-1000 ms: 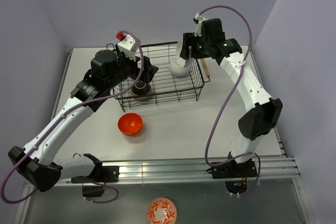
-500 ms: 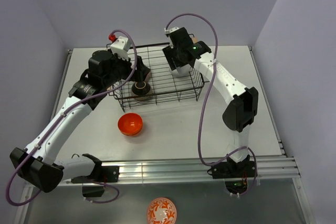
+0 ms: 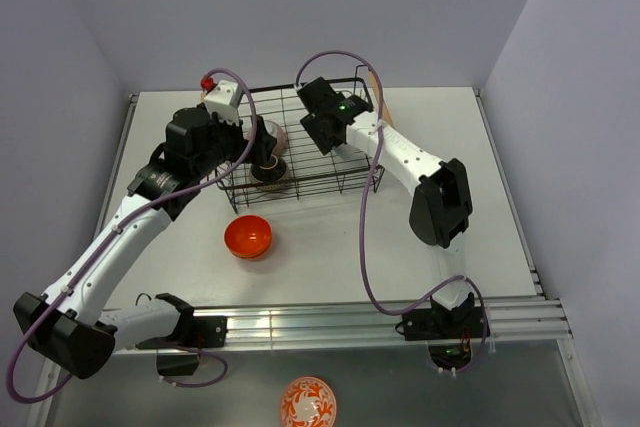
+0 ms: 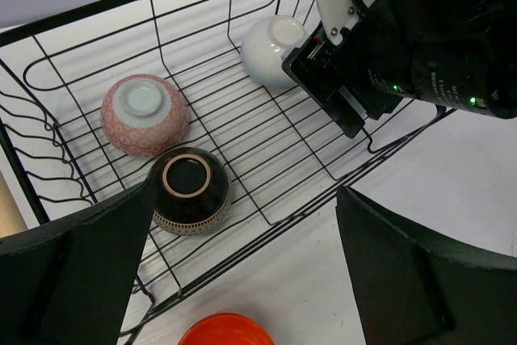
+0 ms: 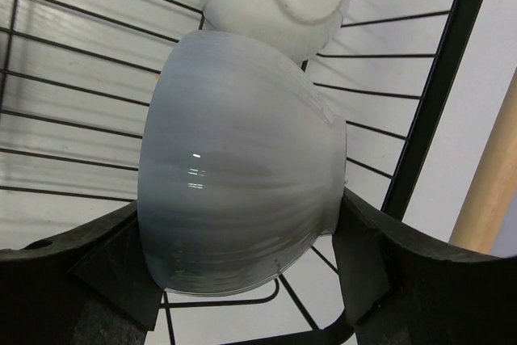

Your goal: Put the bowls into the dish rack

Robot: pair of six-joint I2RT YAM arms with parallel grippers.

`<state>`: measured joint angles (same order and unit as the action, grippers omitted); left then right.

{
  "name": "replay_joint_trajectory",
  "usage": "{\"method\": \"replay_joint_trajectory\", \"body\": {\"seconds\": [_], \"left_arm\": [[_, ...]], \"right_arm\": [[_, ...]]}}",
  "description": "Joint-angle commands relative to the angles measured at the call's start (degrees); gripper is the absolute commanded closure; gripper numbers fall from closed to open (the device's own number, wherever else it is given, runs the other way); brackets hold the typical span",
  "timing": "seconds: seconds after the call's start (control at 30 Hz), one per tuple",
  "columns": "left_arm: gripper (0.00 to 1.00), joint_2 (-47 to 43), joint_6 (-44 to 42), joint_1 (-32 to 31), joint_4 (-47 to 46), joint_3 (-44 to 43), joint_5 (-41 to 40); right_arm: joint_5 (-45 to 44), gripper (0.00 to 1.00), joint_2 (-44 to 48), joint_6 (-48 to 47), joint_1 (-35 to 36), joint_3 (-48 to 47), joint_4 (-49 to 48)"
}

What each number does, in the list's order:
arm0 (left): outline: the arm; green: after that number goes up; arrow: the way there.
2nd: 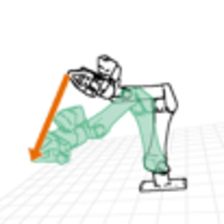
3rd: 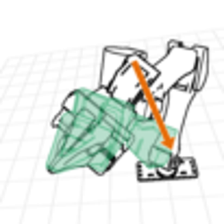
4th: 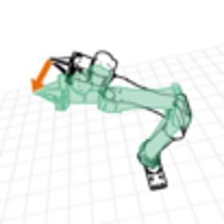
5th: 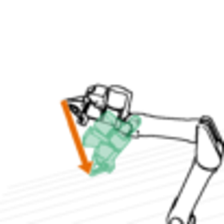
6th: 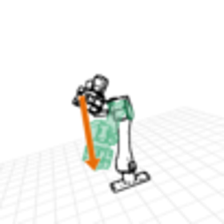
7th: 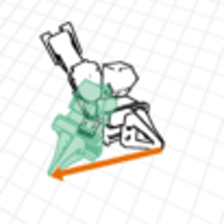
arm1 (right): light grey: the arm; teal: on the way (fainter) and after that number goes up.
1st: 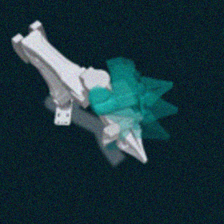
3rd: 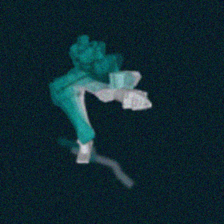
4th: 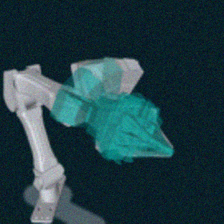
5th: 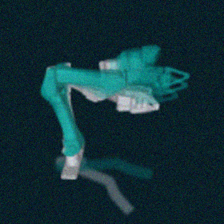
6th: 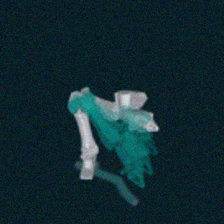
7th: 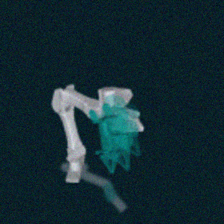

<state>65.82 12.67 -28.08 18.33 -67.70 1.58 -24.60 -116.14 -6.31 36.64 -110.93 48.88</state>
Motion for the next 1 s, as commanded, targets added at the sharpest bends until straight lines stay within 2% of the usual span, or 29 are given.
{"method": "replay_joint_trajectory", "body": {"seconds": [0.0, 0.97], "left_arm": [[0.01, -2.19, -1.15, 0.21, -1.80, 0.73, -1.32], [0.01, -4.56, -3.26, 0.30, -3.39, 3.89, -1.32]], "right_arm": [[-5.98, 1.00, 0.91, 0.06, 0.45, 1.07, -3.00], [-15.21, 1.00, -3.30, 2.70, 0.89, 6.43, -1.33]]}}
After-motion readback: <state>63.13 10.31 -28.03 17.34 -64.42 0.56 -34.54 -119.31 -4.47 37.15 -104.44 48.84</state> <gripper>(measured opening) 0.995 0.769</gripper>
